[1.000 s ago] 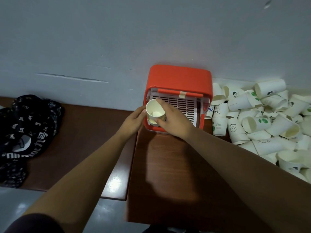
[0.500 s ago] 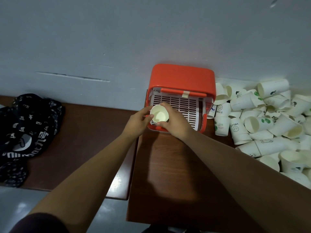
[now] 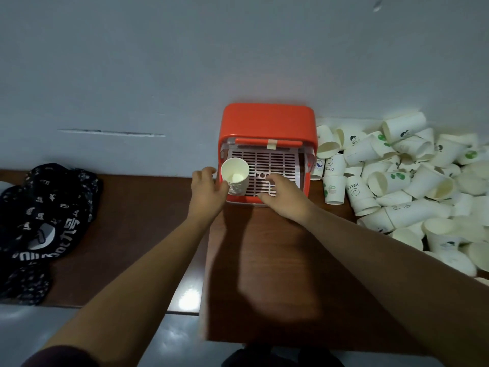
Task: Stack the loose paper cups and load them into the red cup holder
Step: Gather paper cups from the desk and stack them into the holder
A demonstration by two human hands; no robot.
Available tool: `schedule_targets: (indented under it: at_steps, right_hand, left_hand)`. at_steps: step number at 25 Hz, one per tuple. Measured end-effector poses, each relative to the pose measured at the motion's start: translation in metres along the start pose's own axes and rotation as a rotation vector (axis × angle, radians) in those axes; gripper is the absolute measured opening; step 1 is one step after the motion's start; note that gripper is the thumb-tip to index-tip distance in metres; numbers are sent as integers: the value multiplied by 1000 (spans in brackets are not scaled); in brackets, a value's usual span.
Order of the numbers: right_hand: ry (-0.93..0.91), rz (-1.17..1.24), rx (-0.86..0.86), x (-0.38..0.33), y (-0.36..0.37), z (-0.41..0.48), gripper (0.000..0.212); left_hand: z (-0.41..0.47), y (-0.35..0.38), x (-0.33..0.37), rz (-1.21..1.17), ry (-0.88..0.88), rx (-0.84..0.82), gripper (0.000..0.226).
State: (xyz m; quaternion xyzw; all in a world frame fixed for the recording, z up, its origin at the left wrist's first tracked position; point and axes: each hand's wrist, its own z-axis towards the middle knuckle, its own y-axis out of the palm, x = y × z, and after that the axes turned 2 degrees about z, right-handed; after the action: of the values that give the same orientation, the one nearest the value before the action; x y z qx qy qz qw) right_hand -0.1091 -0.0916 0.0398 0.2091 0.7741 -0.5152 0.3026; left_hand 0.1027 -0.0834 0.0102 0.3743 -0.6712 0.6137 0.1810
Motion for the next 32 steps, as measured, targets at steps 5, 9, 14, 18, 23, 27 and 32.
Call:
schedule_targets:
  at_steps: [5,9,14,18,23,27,32]
  right_hand:
    - [133,-109,128,99,-65,-45,36]
    - [235,-170,209,175,-125,-70,49]
    - [226,-235,278,235,-183,-84,52]
    - [152,-354,257,277,-212,-82,55]
    - [207,-396,297,320,-236,-66,65]
    - [180,-428,302,348,-241,-57,33]
    - [95,-353,352,357,-244,-58,21]
  left_hand:
    - [-33,38,47,57,169,-200,9]
    - [-49,94,106,97,272,-319,4]
    - [-48,164,172,132,221,-370,10]
    - [-39,220,212,184,187,-369,33]
    - [-25,283,253,185,204,-408,67]
    - [-10,325,275,271,211,-439,85]
    - [0,349,266,395,234,-414,73]
